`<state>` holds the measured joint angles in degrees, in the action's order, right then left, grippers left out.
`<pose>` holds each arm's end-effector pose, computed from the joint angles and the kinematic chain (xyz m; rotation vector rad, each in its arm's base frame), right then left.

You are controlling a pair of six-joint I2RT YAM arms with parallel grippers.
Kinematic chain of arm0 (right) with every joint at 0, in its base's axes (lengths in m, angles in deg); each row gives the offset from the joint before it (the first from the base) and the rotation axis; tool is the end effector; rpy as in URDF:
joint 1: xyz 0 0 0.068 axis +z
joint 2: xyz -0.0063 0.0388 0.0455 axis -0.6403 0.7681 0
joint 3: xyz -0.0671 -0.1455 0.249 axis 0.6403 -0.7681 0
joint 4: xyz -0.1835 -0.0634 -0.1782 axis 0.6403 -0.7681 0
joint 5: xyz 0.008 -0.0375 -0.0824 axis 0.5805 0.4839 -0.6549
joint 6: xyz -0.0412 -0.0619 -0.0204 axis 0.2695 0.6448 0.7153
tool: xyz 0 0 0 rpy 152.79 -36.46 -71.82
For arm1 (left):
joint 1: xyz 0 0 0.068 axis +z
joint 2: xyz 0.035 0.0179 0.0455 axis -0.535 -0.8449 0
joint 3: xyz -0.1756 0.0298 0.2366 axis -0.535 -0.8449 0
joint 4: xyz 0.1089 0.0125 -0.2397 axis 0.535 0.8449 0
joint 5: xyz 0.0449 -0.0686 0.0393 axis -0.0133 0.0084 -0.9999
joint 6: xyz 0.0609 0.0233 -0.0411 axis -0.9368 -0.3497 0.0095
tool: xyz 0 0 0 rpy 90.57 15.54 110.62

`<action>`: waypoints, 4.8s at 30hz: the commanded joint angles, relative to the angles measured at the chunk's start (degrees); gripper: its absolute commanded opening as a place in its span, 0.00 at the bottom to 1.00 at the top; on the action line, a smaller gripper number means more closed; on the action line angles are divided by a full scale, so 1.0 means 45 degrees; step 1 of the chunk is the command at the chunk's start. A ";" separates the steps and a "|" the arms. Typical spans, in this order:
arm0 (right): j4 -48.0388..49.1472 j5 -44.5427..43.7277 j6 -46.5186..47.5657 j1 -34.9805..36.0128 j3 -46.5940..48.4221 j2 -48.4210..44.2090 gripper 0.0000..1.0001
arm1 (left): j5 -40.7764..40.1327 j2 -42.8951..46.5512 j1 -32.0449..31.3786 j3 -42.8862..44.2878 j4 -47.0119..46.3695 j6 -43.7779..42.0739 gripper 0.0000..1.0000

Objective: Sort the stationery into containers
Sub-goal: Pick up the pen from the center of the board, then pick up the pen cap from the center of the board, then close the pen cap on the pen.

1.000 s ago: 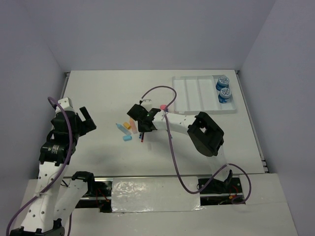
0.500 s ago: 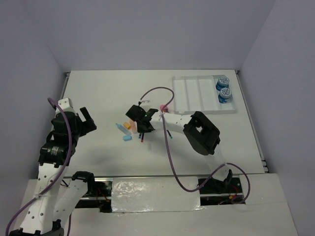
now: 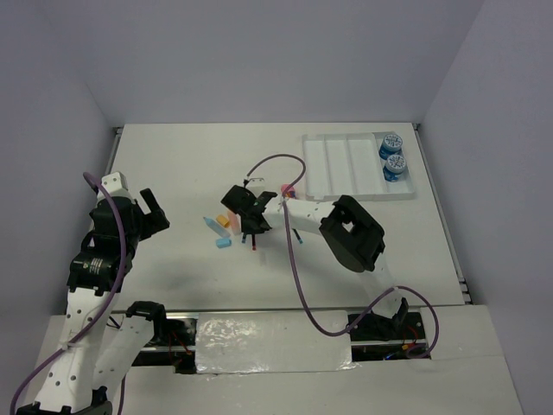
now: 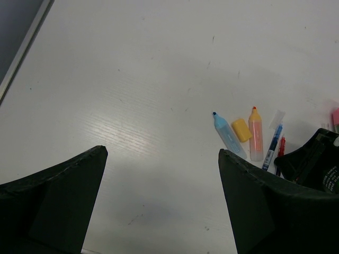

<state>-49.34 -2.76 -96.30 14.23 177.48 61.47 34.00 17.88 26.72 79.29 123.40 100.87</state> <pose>0.2944 0.3646 0.1530 -0.1104 2.5659 0.1230 0.1407 0.0074 0.3407 -0.5740 1.9338 -0.0270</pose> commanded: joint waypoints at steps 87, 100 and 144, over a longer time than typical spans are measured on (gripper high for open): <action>-0.1627 0.1436 0.2421 -0.1071 -1.0001 -1.7818 0.00 | -0.1407 -1.4475 -1.1386 0.2010 -0.2694 0.9009 0.17; 0.0110 0.3056 0.2850 -0.1072 -1.1152 -1.7779 0.00 | -0.2070 -1.1102 -1.1639 0.1502 -0.2089 0.9302 0.00; 0.8277 0.3703 0.1757 0.2209 -1.1974 -1.9635 0.00 | 0.1563 -0.3460 -1.1659 -0.0802 -1.4101 0.3989 0.02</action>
<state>-13.56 15.54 -89.85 23.45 120.28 -25.93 40.10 1.25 -25.54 76.14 64.06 120.22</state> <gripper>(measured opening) 0.174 0.232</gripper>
